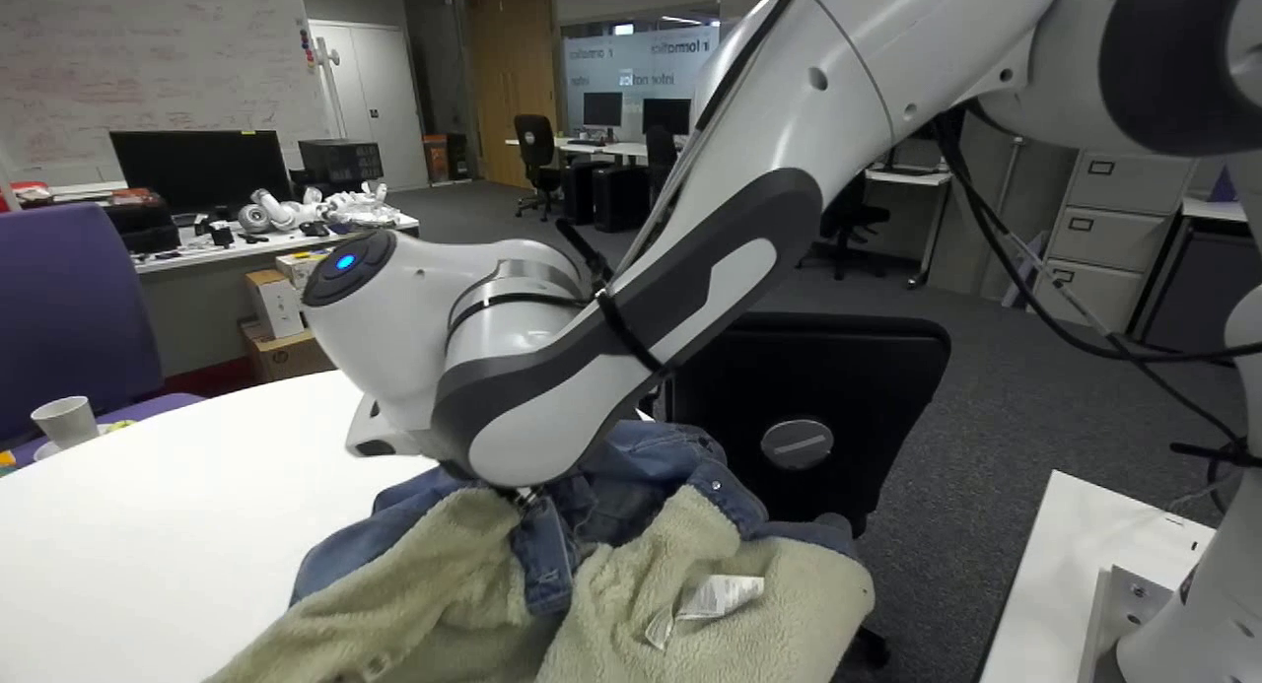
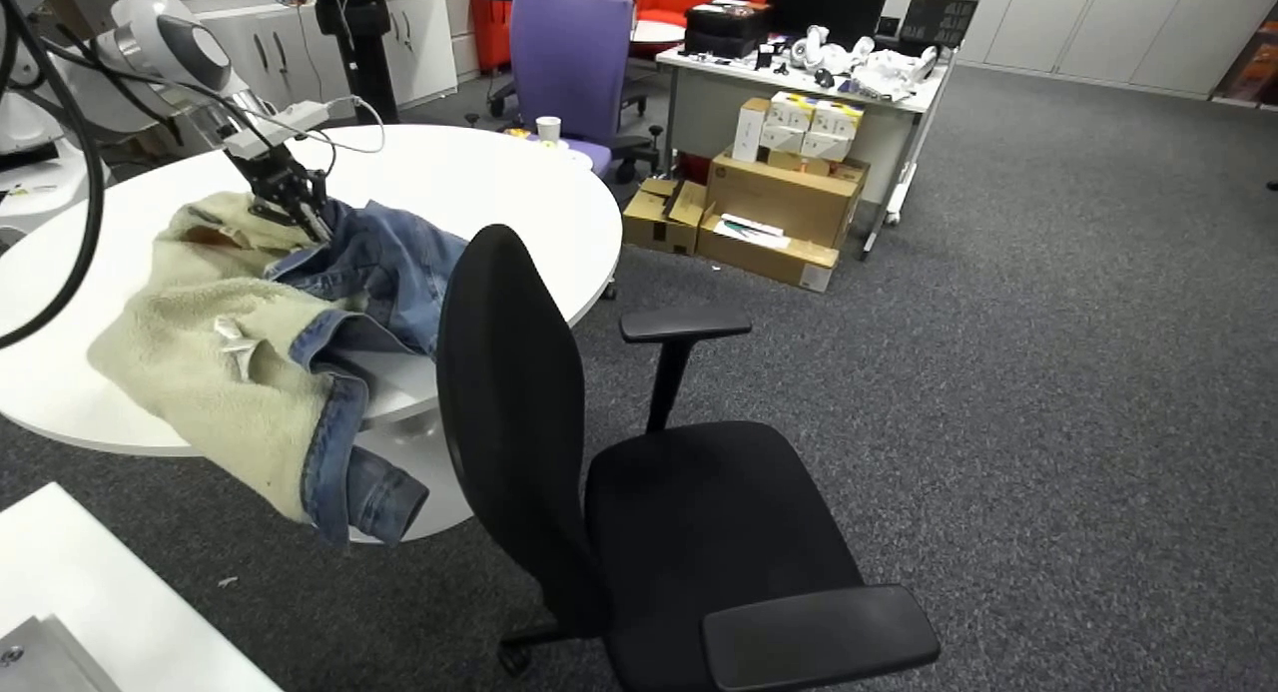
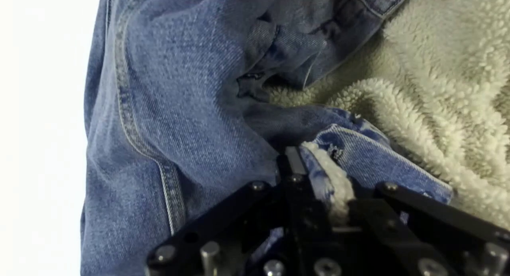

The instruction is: Put the blue jacket on the backrest of the black chair

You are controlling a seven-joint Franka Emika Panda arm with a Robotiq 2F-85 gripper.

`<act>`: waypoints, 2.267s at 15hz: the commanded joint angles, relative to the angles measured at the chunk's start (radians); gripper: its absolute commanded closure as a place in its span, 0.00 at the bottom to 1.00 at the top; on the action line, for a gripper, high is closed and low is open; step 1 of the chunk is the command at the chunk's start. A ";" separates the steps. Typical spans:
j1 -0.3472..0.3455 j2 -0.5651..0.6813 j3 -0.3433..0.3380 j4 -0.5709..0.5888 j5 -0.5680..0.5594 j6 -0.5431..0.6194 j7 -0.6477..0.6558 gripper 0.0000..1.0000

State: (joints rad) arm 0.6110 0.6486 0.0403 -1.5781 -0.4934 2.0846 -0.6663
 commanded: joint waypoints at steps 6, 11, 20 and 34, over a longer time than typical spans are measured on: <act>-0.178 -0.142 0.079 -0.173 -0.122 -0.080 0.176 0.40; -0.162 -0.126 0.232 -0.125 -0.040 -0.043 0.136 0.04; -0.068 0.009 0.334 0.052 -0.058 0.059 -0.100 0.00; -0.040 0.107 0.273 0.134 -0.110 0.189 -0.203 0.00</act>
State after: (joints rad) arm 0.5522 0.7060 0.3531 -1.5166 -0.5497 2.2088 -0.8082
